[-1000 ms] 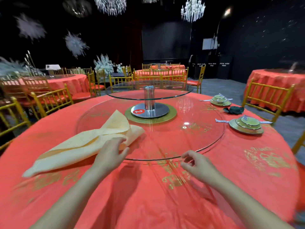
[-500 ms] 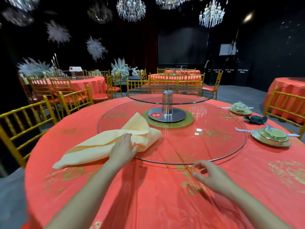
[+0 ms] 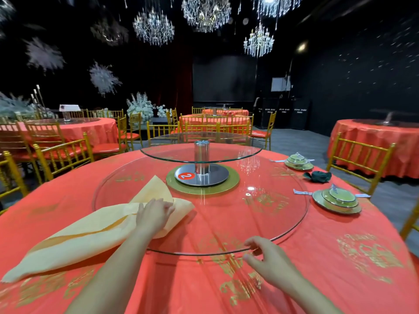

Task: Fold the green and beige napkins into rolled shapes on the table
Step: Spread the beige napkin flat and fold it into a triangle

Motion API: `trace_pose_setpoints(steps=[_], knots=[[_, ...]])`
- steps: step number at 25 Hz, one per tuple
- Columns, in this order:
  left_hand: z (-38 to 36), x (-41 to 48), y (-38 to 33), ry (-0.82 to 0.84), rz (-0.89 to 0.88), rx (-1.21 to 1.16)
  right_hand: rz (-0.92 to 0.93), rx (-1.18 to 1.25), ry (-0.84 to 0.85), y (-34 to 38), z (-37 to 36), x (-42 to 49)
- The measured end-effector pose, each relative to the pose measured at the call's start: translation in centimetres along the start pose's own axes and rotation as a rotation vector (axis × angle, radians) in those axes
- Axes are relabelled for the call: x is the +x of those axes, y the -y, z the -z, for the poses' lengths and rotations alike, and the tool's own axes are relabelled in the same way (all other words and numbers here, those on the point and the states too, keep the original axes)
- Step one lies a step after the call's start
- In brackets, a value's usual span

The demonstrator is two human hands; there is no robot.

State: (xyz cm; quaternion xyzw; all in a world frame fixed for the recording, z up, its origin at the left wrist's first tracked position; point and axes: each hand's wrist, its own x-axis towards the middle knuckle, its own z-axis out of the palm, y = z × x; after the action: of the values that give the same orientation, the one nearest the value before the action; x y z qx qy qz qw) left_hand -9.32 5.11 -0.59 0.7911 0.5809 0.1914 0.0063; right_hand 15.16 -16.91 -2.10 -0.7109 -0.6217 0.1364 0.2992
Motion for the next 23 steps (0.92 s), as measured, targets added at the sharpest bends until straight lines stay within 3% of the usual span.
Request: trace_pose_setpoints(steps=[4,7,11,13,15,18,20,23], knots=[[1.6,-1.9,-1.3,-0.163,-0.061,-0.241,-0.037,0.105,-0.044,0.9,0.8,0.1],[3.5,-6.2,-4.3,-0.222,-0.176,-0.296,-0.075,0.251,-0.061,3.2,0.0,0.4],[5.6,-13.3,-8.3,-0.256,-0.306,-0.288,-0.31,0.809,0.076,8.0,-0.8,1.2],[5.5,-16.3,-9.2,-0.236,-0.396,-0.352,-0.426,0.941,0.129,9.1,-0.4,0.8],[5.1,-18.7,-9.8,-0.23,-0.483,-0.347,-0.449,0.923,0.067,8.8,-0.2,0.4],[4.1,-19.3,-8.5,-0.348,-0.573,-0.122,-0.416,0.829,-0.087,7.5,0.0,0.2],[3.7,-18.6,-7.0,-0.379,-0.554,-0.008,-0.377,0.788,-0.144,7.1,0.6,0.0],[3.8,-18.0,-5.1,-0.393,-0.451,-0.088,-0.308,0.739,-0.182,6.3,1.8,-0.3]])
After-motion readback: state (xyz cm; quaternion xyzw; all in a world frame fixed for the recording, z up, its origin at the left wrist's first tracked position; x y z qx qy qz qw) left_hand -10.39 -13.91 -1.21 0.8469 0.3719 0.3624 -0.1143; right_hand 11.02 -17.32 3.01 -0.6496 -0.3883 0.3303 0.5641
